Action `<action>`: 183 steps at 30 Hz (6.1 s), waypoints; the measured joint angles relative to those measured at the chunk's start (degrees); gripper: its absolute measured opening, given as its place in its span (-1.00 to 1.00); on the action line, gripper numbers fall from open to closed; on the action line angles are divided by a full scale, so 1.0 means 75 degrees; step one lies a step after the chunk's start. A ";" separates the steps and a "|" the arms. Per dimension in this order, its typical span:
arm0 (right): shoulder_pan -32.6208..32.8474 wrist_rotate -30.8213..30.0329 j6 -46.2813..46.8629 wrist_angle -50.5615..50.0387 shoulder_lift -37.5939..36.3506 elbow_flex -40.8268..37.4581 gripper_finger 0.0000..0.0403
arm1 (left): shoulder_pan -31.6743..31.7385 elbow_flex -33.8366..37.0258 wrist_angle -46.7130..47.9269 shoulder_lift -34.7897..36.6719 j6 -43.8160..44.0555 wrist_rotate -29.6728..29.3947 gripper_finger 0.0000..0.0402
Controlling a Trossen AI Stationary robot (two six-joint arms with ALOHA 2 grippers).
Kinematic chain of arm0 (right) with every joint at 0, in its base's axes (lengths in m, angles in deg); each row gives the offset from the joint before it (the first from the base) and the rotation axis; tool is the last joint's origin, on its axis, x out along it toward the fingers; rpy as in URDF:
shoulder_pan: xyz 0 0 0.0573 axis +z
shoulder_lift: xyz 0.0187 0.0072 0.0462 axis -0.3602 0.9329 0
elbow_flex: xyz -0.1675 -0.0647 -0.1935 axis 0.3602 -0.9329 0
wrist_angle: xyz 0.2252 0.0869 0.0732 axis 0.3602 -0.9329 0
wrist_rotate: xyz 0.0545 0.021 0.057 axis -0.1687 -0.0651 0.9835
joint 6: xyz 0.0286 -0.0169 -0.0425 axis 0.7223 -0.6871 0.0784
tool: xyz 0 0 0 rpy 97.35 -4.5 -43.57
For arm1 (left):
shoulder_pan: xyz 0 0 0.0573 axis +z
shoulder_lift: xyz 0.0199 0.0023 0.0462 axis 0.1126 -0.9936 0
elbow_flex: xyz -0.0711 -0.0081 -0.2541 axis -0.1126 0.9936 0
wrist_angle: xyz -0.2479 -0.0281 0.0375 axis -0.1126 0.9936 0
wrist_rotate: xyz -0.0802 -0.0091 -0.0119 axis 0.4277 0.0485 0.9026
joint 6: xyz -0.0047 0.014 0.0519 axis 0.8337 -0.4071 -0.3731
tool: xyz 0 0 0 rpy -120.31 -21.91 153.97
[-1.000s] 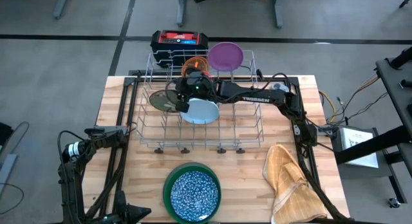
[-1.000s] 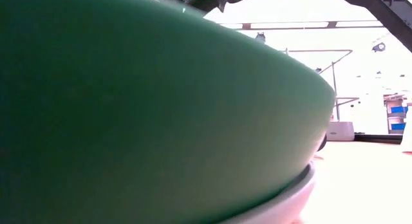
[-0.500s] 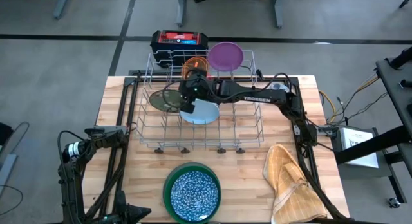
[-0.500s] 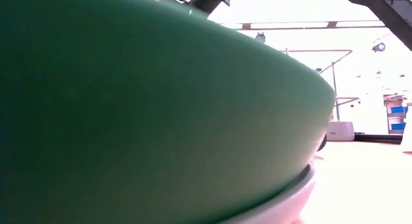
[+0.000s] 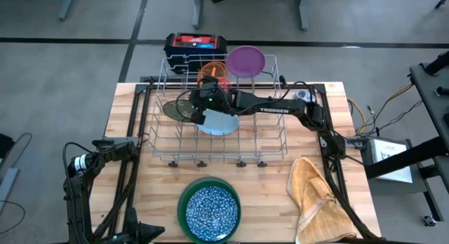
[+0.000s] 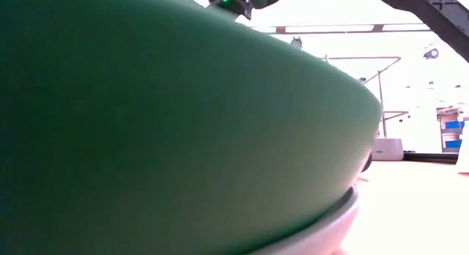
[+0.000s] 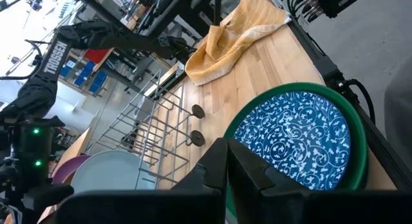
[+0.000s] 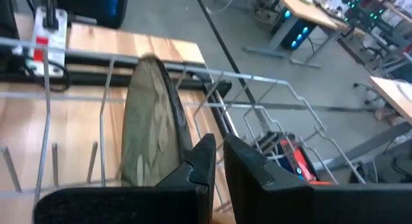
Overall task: Sort dishes
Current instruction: Put the green patterned plate into the dish rack, then put the blue patterned plate into the dish rack
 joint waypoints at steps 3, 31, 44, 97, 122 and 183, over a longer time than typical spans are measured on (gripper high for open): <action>-0.0005 -0.0062 -0.0193 0.0062 -0.0024 0.0000 -0.88 | 0.0000 0.0000 0.0001 0.0000 0.0001 -0.0002 -1.00; -0.0578 0.1940 0.0329 -0.2193 -0.0367 0.0361 -0.25 | 0.0000 0.0000 0.0020 0.0000 -0.0116 -0.0025 -1.00; -0.0441 0.1095 0.0286 -0.2755 -0.0673 0.0677 -0.44 | 0.0017 0.0000 0.0021 0.0000 -0.0232 -0.0103 -1.00; 0.5598 0.0527 0.9696 0.1771 -0.4332 -0.8469 -0.08 | 0.2984 0.2834 -0.6567 0.0093 -0.1514 0.4562 -1.00; 0.5428 0.0947 0.9584 0.1597 -0.2036 -0.6850 -0.06 | 0.2973 0.4619 -0.8100 0.0096 0.0041 0.4856 -1.00; 0.4471 0.0717 0.7520 0.2806 -0.2662 -0.6913 -0.98 | 0.2415 0.2412 -0.6078 -0.0478 -0.0740 0.2869 -1.00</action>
